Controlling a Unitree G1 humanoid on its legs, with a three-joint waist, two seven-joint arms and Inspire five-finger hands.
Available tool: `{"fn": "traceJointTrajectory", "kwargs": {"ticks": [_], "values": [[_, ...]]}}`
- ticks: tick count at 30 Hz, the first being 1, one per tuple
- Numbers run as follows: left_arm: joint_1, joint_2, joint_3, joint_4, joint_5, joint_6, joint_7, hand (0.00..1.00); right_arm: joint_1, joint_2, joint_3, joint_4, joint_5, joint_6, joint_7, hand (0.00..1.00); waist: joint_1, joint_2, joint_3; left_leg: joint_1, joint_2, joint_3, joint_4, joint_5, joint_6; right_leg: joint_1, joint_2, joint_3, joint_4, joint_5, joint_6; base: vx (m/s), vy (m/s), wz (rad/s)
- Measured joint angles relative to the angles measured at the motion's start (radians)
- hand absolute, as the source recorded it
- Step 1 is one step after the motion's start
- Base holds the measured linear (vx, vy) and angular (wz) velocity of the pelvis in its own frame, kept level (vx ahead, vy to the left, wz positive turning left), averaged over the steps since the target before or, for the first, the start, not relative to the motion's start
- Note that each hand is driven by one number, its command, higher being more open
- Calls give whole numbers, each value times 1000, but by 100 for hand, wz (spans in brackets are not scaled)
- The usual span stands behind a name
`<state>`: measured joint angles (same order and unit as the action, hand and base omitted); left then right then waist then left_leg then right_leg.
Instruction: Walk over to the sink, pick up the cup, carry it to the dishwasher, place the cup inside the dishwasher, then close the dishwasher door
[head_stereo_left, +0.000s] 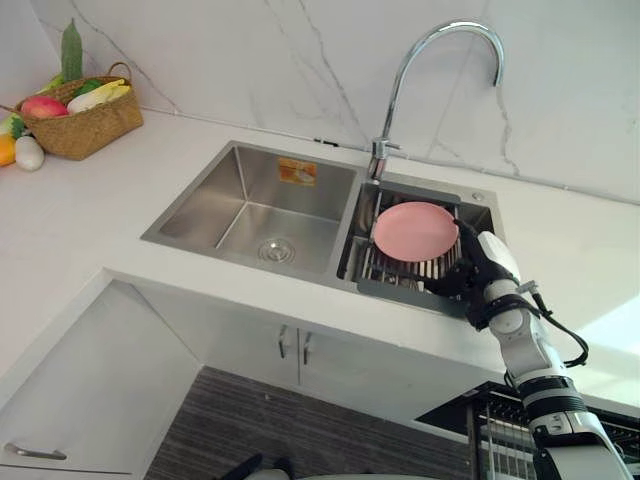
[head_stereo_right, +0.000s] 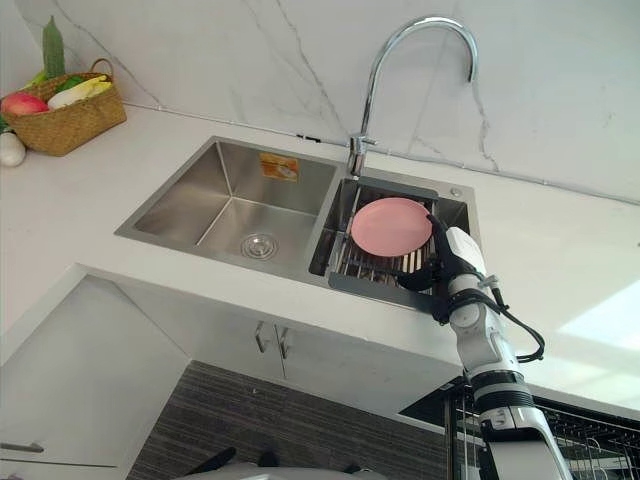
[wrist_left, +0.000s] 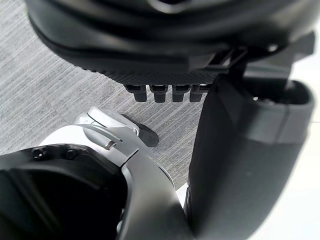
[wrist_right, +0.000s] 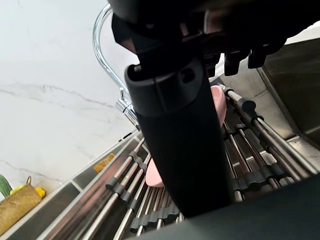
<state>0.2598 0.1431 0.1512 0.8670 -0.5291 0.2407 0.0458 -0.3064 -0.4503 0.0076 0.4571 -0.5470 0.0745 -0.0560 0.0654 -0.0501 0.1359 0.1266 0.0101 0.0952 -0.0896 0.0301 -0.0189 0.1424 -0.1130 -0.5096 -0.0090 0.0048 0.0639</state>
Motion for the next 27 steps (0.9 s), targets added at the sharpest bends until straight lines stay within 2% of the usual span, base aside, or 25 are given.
{"fn": "traceJointTrajectory", "kwargs": {"ticks": [11, 17, 27], "values": [[0, -1, 1, -15, 40, 5, -10, 100, -60, 21, 41, 21, -152, -3, -87, 100, 7, -1, 13, 4, -10, -16, 3, 4, -3, 12, -10, -18, 1, 1, 2, 3, 10, 3], [1, -1, 1, -36, 41, 17, -10, 100, -90, 21, 57, 82, -204, 0, -123, 100, 33, -4, 15, 0, -11, -27, 0, 7, -3, 14, -11, -27, 1, 1, 3, -18, 14, 6], [0, -1, 1, -35, 40, 12, -13, 100, -143, 14, 120, 195, -271, 0, -128, 100, 43, -4, 17, -1, -16, -44, 3, 11, 1, 19, -15, -43, 1, 1, 3, 11, 11, 4]]}}
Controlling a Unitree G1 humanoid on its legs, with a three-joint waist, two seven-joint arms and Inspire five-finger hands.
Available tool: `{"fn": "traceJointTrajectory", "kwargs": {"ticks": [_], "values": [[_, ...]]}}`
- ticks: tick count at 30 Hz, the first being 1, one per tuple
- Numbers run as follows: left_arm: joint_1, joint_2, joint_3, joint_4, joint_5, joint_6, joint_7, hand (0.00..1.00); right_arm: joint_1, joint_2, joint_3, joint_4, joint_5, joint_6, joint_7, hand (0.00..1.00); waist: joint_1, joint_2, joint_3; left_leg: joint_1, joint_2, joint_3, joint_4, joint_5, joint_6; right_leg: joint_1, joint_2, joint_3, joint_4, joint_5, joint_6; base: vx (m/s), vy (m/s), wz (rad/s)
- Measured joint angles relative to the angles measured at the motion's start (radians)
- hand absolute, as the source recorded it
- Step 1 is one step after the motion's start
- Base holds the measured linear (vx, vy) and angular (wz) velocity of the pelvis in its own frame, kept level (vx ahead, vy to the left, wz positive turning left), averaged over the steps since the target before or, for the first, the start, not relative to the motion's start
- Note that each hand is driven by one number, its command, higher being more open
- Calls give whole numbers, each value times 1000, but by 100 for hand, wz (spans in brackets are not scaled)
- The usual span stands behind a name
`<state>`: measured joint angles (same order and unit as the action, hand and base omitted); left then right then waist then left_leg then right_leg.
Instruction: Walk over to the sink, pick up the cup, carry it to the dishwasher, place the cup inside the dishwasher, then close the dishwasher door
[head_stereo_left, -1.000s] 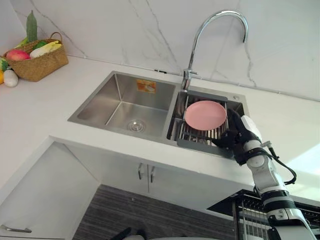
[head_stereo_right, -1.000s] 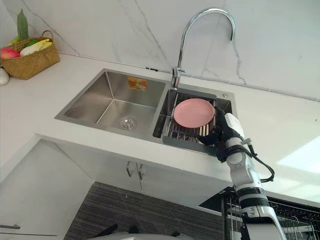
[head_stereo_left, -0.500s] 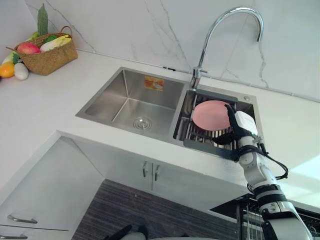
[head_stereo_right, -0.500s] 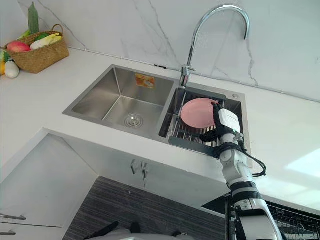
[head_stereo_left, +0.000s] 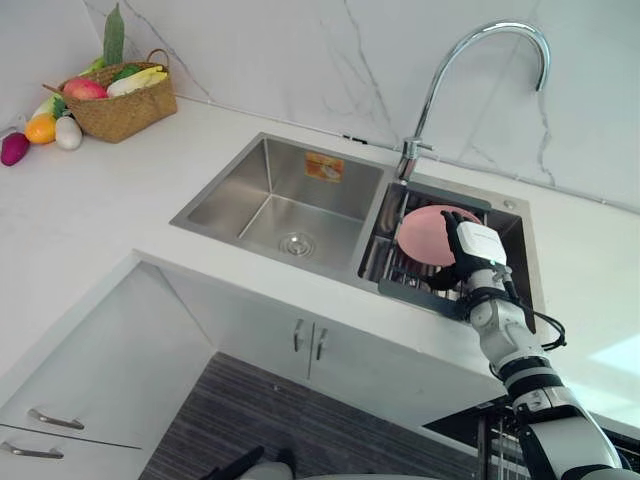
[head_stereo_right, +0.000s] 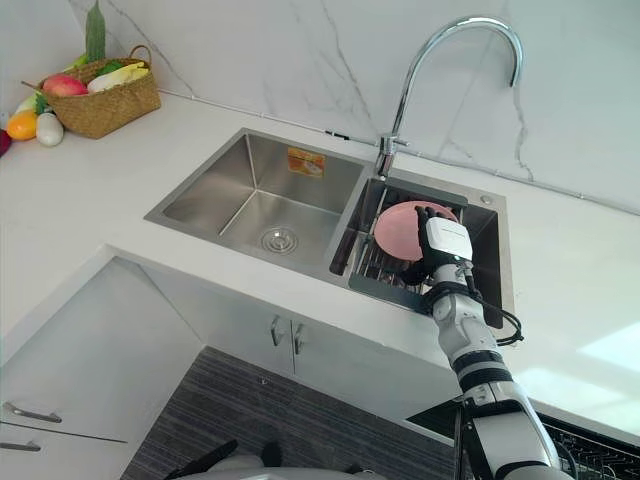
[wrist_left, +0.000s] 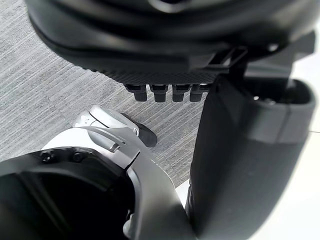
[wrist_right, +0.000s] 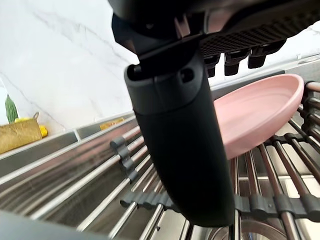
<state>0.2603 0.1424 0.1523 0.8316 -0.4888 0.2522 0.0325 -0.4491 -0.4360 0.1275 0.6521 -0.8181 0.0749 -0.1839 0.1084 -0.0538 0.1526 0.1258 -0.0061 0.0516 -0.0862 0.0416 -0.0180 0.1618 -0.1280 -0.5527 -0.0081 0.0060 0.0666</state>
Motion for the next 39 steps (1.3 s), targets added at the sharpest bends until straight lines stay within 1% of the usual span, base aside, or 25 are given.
{"fn": "traceJointTrajectory", "kwargs": {"ticks": [5, 9, 12, 14, 17, 20, 22, 30, 39], "values": [[0, -1, -1, -5, 0, -1, 0, 100, -16, -25, 18, 20, -11, 3, 0, 100, 10, -1, 7, 2, -4, -13, -3, 2, 1, 10, -3, -11, 0, -1, 2, -7, 18, 7], [0, 0, -1, -12, 0, -6, 0, 100, -43, -34, 33, 50, -38, 23, 0, 100, 15, -4, 16, 1, -5, -15, -4, 4, 4, 11, -4, -14, 1, -1, 2, -7, 6, 1], [0, 1, -2, -12, 1, -6, 0, 100, -46, -34, 37, 55, -49, 27, 0, 100, 16, -3, 17, 1, -6, -16, -4, 5, 5, 11, -5, -14, 2, -1, 2, -4, 10, 1], [0, 1, -2, -12, 1, -5, -1, 100, -56, -34, 37, 71, -50, 26, -1, 100, 16, -3, 17, 1, -6, -16, -4, 5, 5, 11, -5, -14, 2, -1, 2, 0, 0, 0], [2, 7, -2, -12, 3, 1, -34, 100, -61, -34, 37, 78, -54, 21, -1, 100, 16, -3, 17, 1, -6, -16, -4, 5, 6, 11, -5, -13, 2, -1, 2, 0, 0, 0], [2, 11, -3, -13, 18, 1, -46, 100, -61, -35, 37, 82, -97, 2, -6, 100, 17, -2, 17, 2, -6, -16, -4, 8, 10, 11, -5, -13, 2, -1, 2, 0, 0, 0], [2, 12, -4, -12, 18, 0, -56, 100, -61, -34, 40, 89, -129, -14, -32, 100, 18, 0, 19, 2, -6, -16, -4, 9, 11, 12, -5, -13, 2, -1, 2, 0, 0, 0], [2, 16, -8, -10, 18, -16, -62, 100, -59, -34, 62, 121, -149, -16, -122, 100, 21, 6, 25, 1, -7, -16, -5, 10, 13, 12, -6, -13, 3, 1, 4, 0, 0, 0], [2, 23, -28, -9, 18, -26, -66, 100, -48, -34, 67, 121, -148, -16, -168, 100, 20, 11, 29, 1, -8, -15, -5, 11, 13, 12, -7, -13, 3, 1, 5, 0, 0, 0]]}}
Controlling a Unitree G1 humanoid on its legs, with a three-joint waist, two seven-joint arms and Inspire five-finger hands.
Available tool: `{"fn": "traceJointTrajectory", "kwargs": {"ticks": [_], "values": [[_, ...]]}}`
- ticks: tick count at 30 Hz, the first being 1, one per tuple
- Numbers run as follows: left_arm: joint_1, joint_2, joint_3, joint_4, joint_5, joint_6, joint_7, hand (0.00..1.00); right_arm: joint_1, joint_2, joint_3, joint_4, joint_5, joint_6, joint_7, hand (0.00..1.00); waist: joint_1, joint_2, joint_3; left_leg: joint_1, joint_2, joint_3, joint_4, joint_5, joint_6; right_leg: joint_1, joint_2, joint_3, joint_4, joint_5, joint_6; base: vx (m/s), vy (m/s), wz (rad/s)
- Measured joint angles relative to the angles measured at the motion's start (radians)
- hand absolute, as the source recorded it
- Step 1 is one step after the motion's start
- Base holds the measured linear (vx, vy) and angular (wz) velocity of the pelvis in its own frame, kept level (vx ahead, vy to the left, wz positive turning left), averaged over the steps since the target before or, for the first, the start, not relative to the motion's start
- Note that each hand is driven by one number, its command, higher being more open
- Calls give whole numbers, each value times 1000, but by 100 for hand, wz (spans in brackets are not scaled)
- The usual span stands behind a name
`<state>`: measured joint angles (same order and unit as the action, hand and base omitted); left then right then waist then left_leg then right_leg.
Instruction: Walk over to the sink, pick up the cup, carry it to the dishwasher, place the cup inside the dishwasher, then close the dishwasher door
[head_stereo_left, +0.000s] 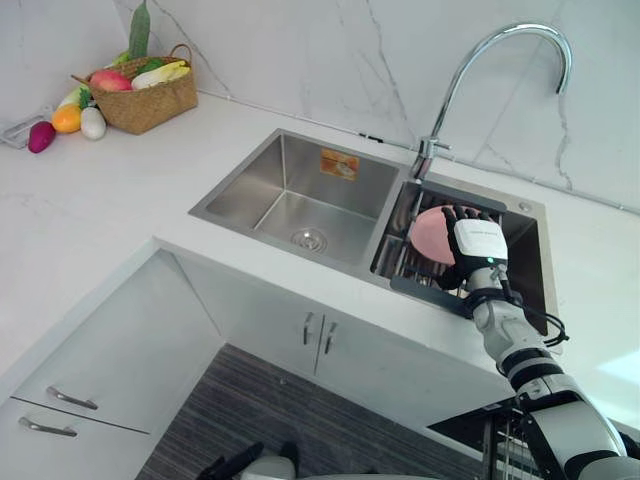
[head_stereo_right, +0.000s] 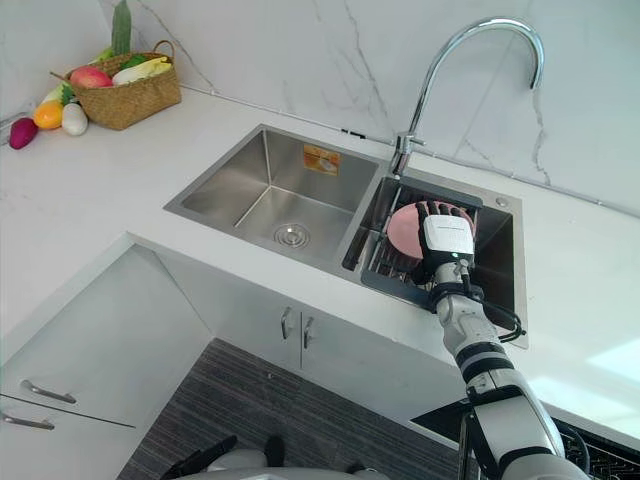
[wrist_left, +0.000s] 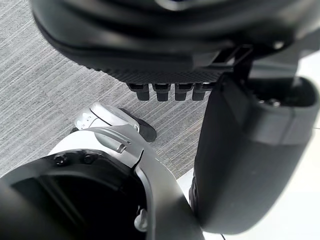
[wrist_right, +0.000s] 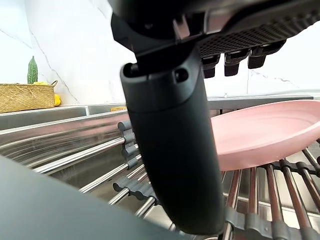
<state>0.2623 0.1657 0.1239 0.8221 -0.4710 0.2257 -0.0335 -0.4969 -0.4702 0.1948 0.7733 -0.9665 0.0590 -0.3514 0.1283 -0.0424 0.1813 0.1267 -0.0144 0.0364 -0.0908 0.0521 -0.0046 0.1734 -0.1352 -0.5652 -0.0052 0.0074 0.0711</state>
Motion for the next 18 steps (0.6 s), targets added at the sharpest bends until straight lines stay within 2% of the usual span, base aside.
{"fn": "traceJointTrajectory", "kwargs": {"ticks": [5, 6, 11, 14, 18], "values": [[0, 1, -5, 1, 15, -11, -14, 100, 11, 0, 6, -1, 2, 0, -45, 100, 0, 5, 3, 0, 0, 0, 0, 0, 0, 0, 0, 1, 0, 0, 0, 0, 0, 0], [0, 2, -6, 0, 21, -15, -15, 100, 11, 0, 6, -1, 2, -1, -49, 0, -1, 6, 4, 0, 0, 0, 0, 0, 0, 0, 0, 1, 0, 0, 0, 0, 0, 0], [0, 6, -15, 0, 22, -17, -18, 100, 14, -2, 6, -2, 4, 0, -59, 0, -2, 9, 5, 0, 0, 0, 0, 0, 0, 0, 0, 1, 0, 0, 1, 0, 0, 0], [0, 3, -16, -1, 22, -17, -34, 100, 14, -32, 5, -4, 3, 8, -83, 0, 3, 22, 11, -1, -2, 0, 0, 0, 0, 0, -2, 0, 0, 0, 1, 0, 0, 0], [0, 4, -18, 0, 23, -17, -37, 100, 13, -56, 5, -4, 3, 17, -81, 0, 5, 27, 11, -1, -2, -3, 1, 0, 0, 0, -1, -2, 1, 1, 0, 0, 0, 0]]}}
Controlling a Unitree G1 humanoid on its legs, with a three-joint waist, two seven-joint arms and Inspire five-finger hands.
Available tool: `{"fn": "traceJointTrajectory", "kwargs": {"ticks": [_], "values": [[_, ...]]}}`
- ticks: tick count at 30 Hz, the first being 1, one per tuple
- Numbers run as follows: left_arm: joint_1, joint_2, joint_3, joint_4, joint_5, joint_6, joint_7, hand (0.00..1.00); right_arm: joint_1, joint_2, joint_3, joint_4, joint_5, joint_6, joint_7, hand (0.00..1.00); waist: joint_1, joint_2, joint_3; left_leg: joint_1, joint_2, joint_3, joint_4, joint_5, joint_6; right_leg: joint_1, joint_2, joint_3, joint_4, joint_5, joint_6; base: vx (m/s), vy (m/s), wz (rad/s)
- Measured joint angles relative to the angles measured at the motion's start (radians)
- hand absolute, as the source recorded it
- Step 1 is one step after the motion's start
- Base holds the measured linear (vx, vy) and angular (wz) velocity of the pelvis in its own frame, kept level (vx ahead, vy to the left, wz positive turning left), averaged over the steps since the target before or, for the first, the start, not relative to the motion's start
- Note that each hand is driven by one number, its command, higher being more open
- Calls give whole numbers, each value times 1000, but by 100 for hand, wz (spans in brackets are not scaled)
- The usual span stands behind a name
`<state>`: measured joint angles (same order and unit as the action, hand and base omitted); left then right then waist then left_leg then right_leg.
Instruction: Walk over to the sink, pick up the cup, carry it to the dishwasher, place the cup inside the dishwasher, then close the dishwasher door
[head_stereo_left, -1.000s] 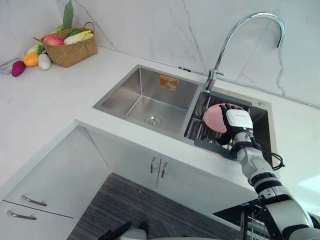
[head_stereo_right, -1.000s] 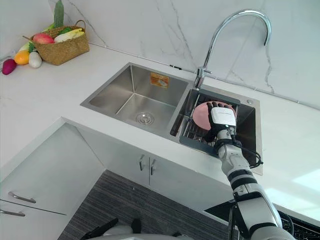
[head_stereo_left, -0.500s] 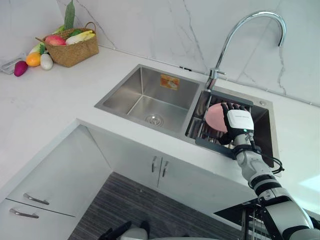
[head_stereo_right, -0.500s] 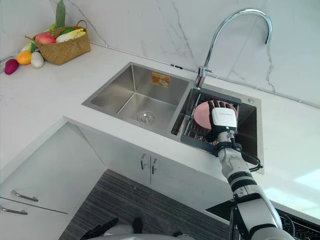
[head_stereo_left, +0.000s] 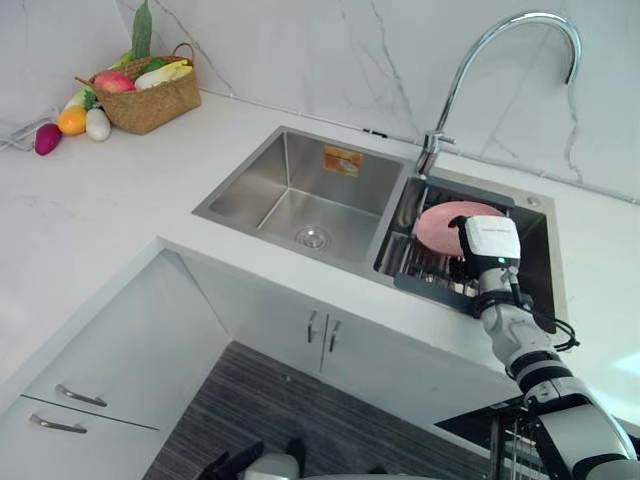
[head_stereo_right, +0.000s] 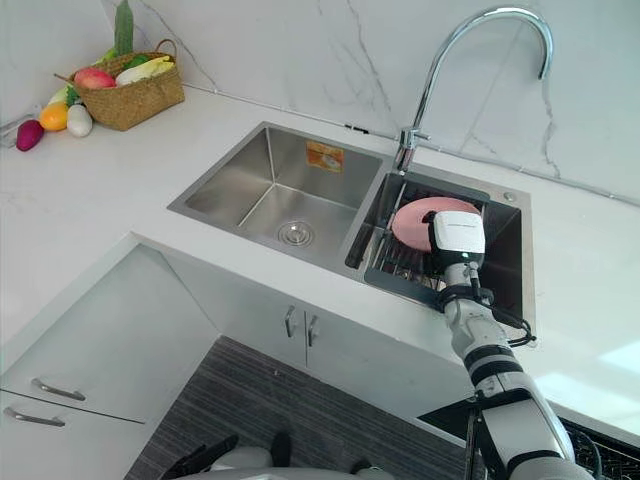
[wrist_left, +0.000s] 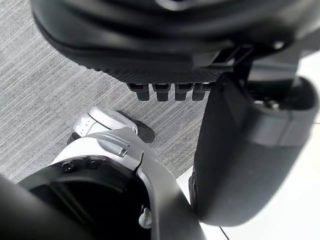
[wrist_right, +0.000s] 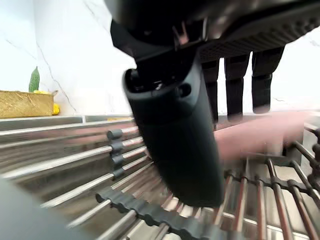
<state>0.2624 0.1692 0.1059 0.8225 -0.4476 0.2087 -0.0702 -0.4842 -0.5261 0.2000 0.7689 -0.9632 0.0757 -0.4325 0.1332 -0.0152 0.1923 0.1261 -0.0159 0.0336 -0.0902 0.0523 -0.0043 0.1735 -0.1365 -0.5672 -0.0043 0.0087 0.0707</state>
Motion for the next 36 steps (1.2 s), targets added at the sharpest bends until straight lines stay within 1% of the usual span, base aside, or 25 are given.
{"fn": "traceJointTrajectory", "kwargs": {"ticks": [4, 6, 9, 14, 18, 23, 25, 30, 32, 36], "values": [[0, 0, -2, -1, 2, 0, 0, 100, -6, -6, 5, -2, -23, -14, -3, 0, 6, 0, 0, 2, 0, -1, 4, 2, 2, 1, 0, 0, 0, 0, 0, 0, 0, 0], [-1, 2, -12, -4, 5, -3, -1, 100, -8, -7, 6, -2, -24, -15, 21, 0, 19, 0, 0, 4, -1, -4, 4, 2, 2, 3, -1, -2, 0, 0, 0, 0, 0, 5], [-1, 8, -24, -6, 6, -10, -1, 100, -8, -8, 10, -2, -23, -16, 48, 0, 22, 0, 0, 7, -3, -13, 4, 2, 2, 10, -3, -10, 0, -1, 1, 0, 0, 9], [-1, 10, -26, -6, 6, -10, -1, 100, -8, -8, 12, -2, -23, -16, 54, 0, 22, 0, 0, 7, -4, -12, 4, 0, -1, 11, -4, -8, 2, -1, 1, 0, 0, 0], [-1, 10, -26, -6, 7, -10, -1, 100, -8, -8, 12, -2, -23, -17, 51, 0, 22, 0, 0, 7, -3, -10, 0, 0, -1, 10, -3, -6, 2, -1, 1, 0, 0, 0], [0, 12, -26, -8, 17, -10, -1, 100, -8, -19, 12, -11, -20, -51, 11, 0, 19, 0, 0, 7, -2, 3, 1, 0, -1, 4, -3, 8, 2, -1, 1, 2, 0, -7], [4, 13, -26, -10, 19, -11, -1, 100, -8, -29, 11, -44, -5, -63, -2, 0, 12, 0, -1, 7, -1, 9, 4, 0, 0, -1, -3, 14, 3, 0, 1, 23, 5, -11], [14, 14, -25, -13, 20, -17, -1, 100, -7, -67, -1, -146, 23, -109, -73, 0, -10, 1, -1, 12, 1, 22, 4, -1, 0, -3, -1, 27, 3, 0, 1, 20, 5, -7], [17, 14, -25, -13, 20, -22, -1, 100, -2, -74, -10, -194, 20, -125, -74, 0, -12, 1, -1, 15, 4, 34, 4, -3, -1, -5, 1, 39, 2, 1, 0, 3, 6, -16], [22, 13, -25, -17, 21, -26, 0, 100, 72, -115, -44, -361, -13, -169, -71, 0, -18, 2, -1, 11, 7, 45, 4, -4, -1, -15, 4, 50, 2, 3, -3, 1, 4, -10]]}}
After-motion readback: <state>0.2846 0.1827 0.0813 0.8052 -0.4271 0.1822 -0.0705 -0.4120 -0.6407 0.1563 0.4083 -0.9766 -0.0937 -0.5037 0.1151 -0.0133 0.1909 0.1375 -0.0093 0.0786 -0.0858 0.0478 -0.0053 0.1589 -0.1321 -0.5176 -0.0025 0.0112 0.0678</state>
